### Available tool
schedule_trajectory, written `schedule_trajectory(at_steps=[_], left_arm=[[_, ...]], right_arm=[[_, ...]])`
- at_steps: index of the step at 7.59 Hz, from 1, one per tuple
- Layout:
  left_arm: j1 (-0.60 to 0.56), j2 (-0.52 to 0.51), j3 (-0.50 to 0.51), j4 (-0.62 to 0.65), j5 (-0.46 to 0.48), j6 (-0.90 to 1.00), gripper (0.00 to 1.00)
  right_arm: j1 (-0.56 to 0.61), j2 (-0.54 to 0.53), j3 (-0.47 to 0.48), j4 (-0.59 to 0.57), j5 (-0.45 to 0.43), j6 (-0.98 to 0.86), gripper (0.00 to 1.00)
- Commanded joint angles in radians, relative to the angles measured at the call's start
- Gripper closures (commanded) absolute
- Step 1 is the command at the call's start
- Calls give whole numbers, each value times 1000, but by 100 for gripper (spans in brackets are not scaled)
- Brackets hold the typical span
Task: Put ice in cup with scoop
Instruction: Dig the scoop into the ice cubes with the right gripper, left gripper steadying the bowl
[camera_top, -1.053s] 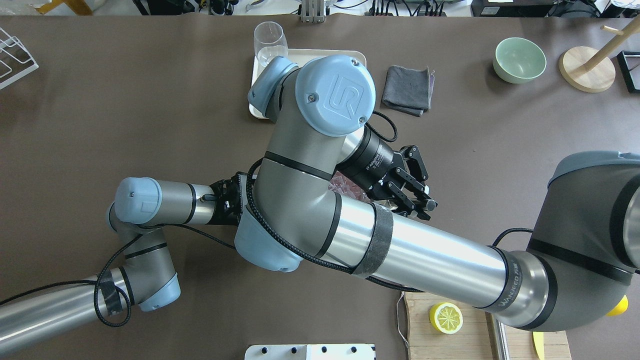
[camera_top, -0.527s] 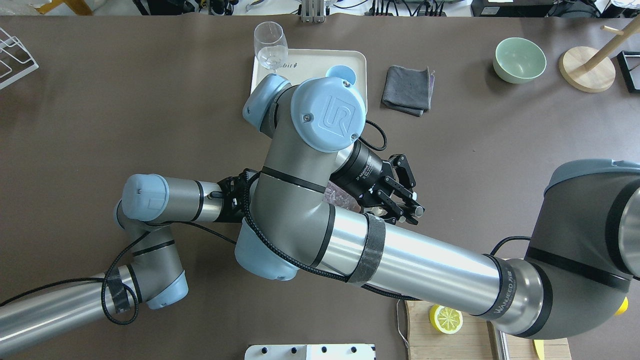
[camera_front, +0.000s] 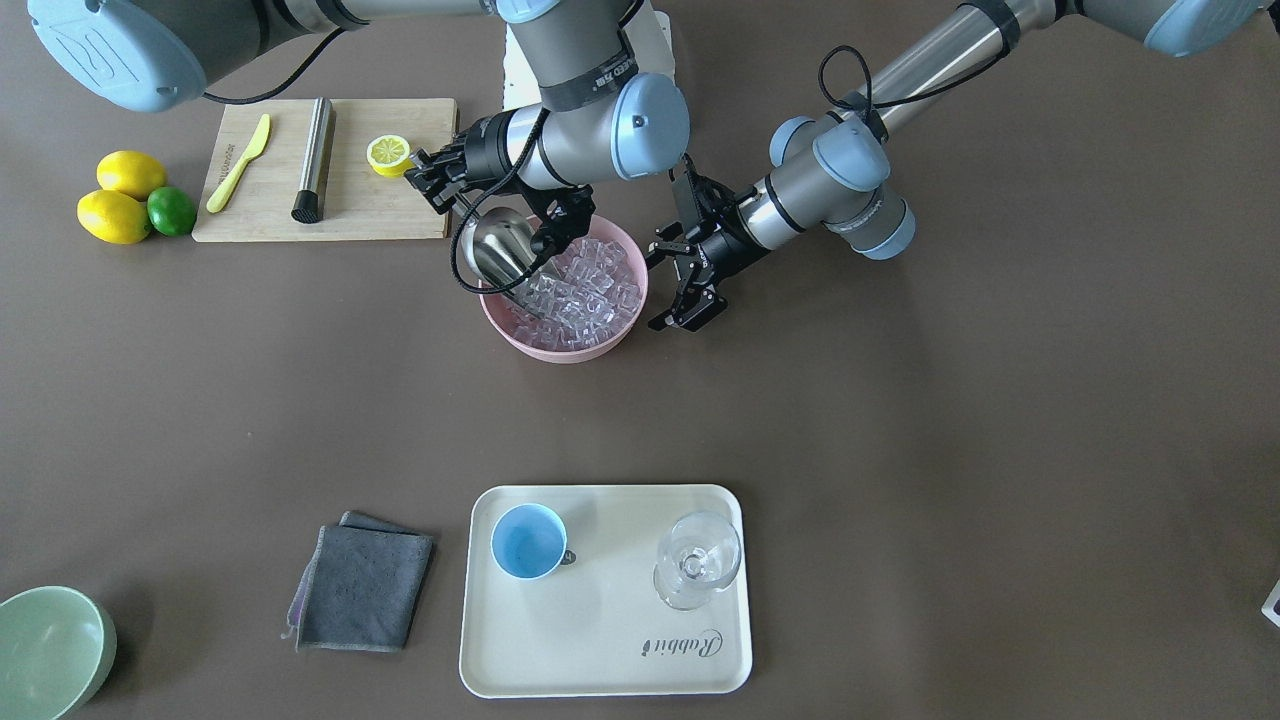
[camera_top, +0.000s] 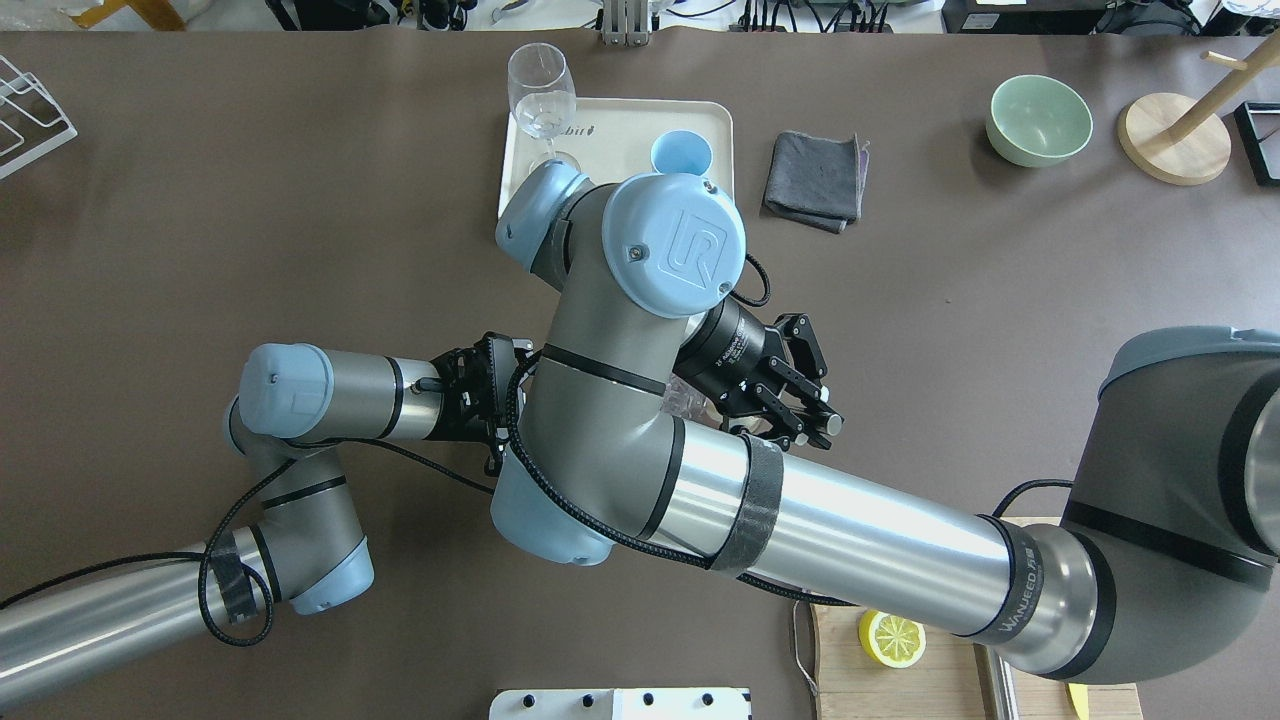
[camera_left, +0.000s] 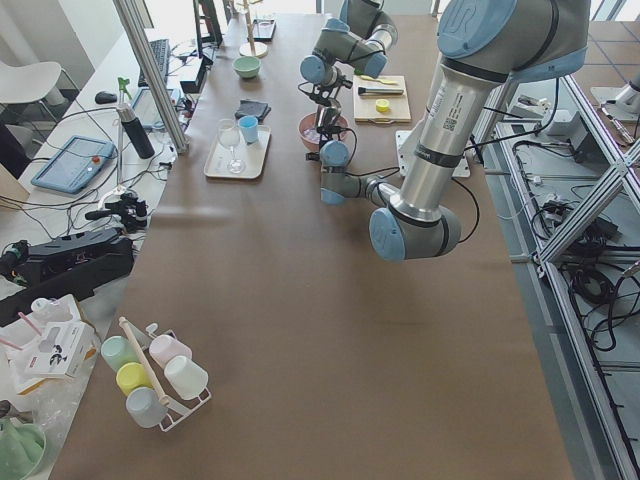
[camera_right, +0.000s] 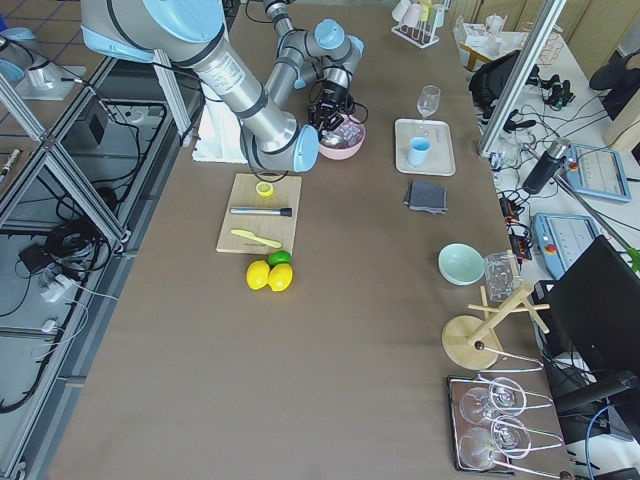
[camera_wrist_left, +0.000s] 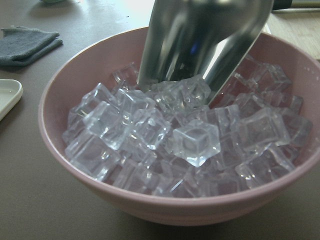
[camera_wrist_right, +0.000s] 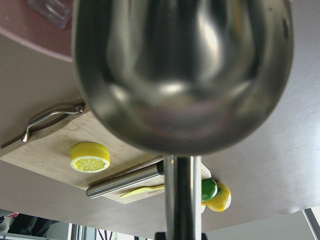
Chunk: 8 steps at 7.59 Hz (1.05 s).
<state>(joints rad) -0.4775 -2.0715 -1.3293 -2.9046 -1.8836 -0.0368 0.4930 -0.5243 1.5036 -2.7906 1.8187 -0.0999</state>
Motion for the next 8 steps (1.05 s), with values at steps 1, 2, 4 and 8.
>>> schedule_trajectory(at_steps=[1, 2, 4, 8], left_arm=[[-3, 2, -4, 1, 0, 0, 2], [-3, 5, -5, 1, 0, 0, 2], [-10, 8, -7, 1, 0, 2, 2], [-12, 10, -7, 1, 0, 2, 2]], right_arm=[[-1, -91, 116, 57, -10, -1, 100], [-1, -123, 153, 84, -10, -1, 100], [-1, -190, 222, 164, -19, -1, 100], [-1, -273, 328, 279, -22, -1, 100]])
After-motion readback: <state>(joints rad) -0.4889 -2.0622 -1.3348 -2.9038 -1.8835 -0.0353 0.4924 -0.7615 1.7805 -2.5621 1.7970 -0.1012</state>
